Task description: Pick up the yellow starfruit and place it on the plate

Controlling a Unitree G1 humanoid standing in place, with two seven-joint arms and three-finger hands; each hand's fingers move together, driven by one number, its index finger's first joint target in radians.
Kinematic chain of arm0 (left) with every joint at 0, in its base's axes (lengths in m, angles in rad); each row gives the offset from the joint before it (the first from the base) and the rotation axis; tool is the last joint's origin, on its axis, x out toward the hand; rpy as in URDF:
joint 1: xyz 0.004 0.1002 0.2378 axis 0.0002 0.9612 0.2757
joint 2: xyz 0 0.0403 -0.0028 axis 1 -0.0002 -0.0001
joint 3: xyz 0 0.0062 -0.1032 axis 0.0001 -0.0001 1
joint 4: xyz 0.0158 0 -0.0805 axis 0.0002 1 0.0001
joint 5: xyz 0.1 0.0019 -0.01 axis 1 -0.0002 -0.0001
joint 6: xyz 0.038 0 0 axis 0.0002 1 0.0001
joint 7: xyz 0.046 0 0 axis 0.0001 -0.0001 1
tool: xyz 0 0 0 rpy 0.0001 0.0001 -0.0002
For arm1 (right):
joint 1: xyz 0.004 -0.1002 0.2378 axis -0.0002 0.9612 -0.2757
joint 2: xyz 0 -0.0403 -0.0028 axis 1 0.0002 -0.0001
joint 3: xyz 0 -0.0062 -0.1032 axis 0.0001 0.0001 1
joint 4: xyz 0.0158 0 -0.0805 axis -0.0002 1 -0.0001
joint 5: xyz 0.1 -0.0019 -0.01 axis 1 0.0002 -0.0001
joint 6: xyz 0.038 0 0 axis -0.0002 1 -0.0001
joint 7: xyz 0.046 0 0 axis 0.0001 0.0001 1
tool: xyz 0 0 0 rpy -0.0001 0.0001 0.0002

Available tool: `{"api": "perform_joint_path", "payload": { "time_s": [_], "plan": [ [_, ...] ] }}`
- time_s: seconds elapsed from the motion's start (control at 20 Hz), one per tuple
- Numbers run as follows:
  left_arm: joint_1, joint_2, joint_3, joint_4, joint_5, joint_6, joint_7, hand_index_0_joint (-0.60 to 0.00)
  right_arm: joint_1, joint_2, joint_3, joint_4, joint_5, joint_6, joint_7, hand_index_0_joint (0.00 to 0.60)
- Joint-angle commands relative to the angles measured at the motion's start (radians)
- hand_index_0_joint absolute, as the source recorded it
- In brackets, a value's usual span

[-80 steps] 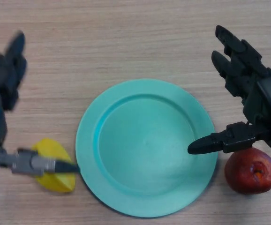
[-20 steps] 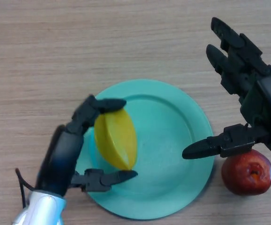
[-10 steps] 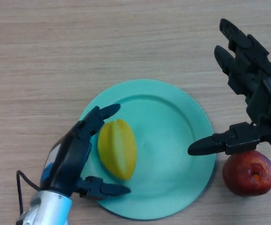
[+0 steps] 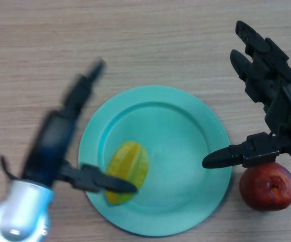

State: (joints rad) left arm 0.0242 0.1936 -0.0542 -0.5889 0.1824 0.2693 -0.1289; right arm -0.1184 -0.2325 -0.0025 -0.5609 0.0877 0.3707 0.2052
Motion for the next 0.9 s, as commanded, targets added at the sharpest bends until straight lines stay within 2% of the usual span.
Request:
{"api": "perform_joint_path", "payload": {
  "time_s": [0.05,0.15,0.35,0.55,0.9],
  "plan": [
    [-0.063,0.034,0.132,-0.085,-0.16,-0.111,0.027,0.0,-0.025,-0.022,-0.05,-0.073,0.044,-0.141,-0.003,0.0],
    [-0.088,0.07,0.229,-0.062,-0.293,-0.122,0.008,0.0,-0.028,-0.025,-0.055,-0.077,0.044,-0.136,0.003,0.0],
    [-0.072,0.096,0.284,0.011,-0.345,-0.152,-0.009,0.0,-0.019,-0.031,-0.074,-0.086,0.056,-0.14,0.006,0.0],
    [-0.086,0.103,0.287,0.007,-0.371,-0.118,-0.009,0.0,-0.013,-0.035,-0.088,-0.093,0.071,-0.149,-0.007,0.0],
    [-0.112,0.108,0.27,0.007,-0.321,-0.102,0.01,0.0,-0.011,-0.03,-0.081,-0.079,0.083,-0.198,-0.031,0.0]
  ]
}}
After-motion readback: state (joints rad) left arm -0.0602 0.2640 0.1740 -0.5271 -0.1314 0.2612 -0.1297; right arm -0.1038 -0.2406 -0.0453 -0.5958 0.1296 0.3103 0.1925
